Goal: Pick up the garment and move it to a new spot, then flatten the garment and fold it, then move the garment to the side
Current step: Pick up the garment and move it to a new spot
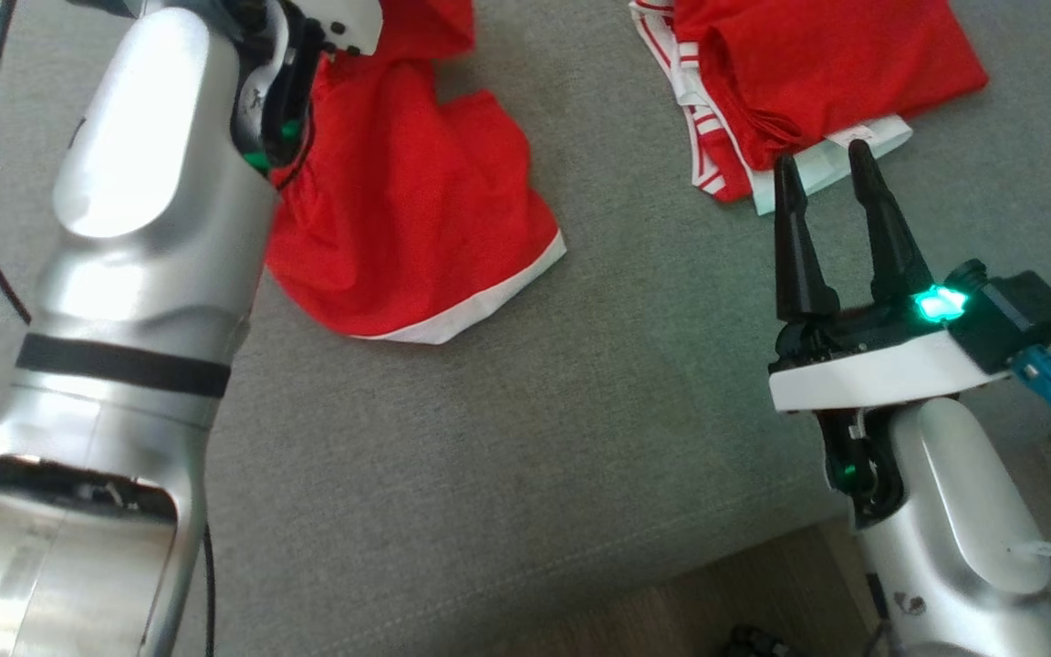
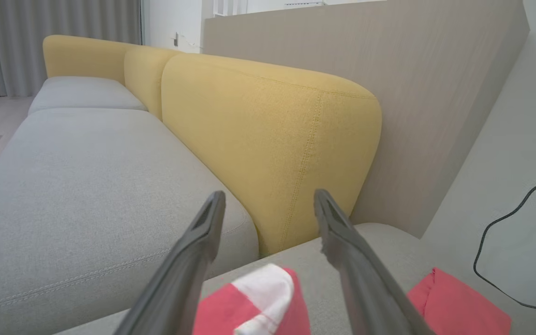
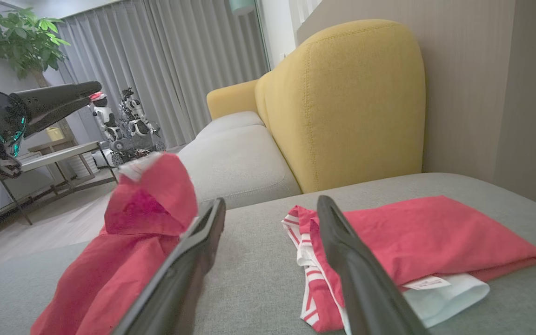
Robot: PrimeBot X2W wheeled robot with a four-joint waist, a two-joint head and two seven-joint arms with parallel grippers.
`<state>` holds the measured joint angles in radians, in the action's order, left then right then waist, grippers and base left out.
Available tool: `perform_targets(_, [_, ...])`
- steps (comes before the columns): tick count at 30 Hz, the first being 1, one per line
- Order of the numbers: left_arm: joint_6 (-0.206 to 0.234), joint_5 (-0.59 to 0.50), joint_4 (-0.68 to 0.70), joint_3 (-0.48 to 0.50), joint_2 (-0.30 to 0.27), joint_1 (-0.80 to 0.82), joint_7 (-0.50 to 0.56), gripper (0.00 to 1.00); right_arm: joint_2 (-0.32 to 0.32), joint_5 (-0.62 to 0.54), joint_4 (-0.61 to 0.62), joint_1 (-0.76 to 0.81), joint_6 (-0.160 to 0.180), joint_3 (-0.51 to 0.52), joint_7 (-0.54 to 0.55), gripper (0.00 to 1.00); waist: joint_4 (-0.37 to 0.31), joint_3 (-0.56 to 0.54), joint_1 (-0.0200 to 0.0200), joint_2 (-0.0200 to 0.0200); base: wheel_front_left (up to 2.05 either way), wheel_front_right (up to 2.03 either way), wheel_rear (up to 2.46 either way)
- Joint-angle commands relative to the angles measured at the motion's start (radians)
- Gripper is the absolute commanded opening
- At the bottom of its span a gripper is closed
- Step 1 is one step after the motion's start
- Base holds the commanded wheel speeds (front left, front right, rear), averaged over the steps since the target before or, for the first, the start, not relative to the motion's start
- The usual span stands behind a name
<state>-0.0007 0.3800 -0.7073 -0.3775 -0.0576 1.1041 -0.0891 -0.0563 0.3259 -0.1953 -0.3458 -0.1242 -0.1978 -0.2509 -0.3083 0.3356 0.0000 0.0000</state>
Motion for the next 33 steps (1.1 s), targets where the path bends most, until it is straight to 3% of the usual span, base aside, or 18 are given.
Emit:
perform_targets(1, [-0.008, 0.000, 0.014, 0.017, -0.033, 0.057, -0.018, 1.00, 0.006, 0.004, 0.035, -0.016, -0.007, -0.016, -0.011, 1.00, 0.014, -0.008, 0.0000, 0.0000, 0.00, 0.00, 0.00])
perform_targets(9, [-0.035, 0.030, -0.022, 0.050, -0.097, -0.028, -0.107, 1.00, 0.006, -0.053, 0.018, 0.014, -0.007, 0.031, -0.011, 1.00, 0.120, -0.076, 0.0000, 0.0000, 0.00, 0.00, 0.00])
perform_targets(17, [-0.042, 0.077, 0.102, 0.098, -0.144, -0.298, -0.162, 1.00, 0.006, -0.139, -0.022, 0.082, -0.007, 0.107, -0.007, 1.00, 0.258, -0.168, 0.0000, 0.0000, 0.00, 0.00, 0.00])
perform_targets(22, [-0.016, 0.095, 0.259, 0.134, -0.133, -0.518, -0.171, 1.00, 0.006, -0.160, -0.020, 0.143, -0.007, 0.172, 0.012, 1.00, 0.328, -0.208, 0.0000, 0.0000, 0.00, 0.00, 0.00])
perform_targets(26, [-0.002, 0.093, 0.397, 0.168, -0.089, -0.676, -0.172, 1.00, 0.006, -0.168, -0.009, 0.188, -0.007, 0.212, 0.028, 1.00, 0.368, -0.230, 0.0000, 0.0000, 0.00, 0.00, 0.00])
perform_targets(33, [0.001, 0.013, 0.535, 0.191, -0.030, -0.855, -0.172, 1.00, 0.006, -0.172, 0.007, 0.225, -0.007, 0.236, 0.052, 1.00, 0.397, -0.248, 0.0000, 0.0000, 0.00, 0.00, 0.00])
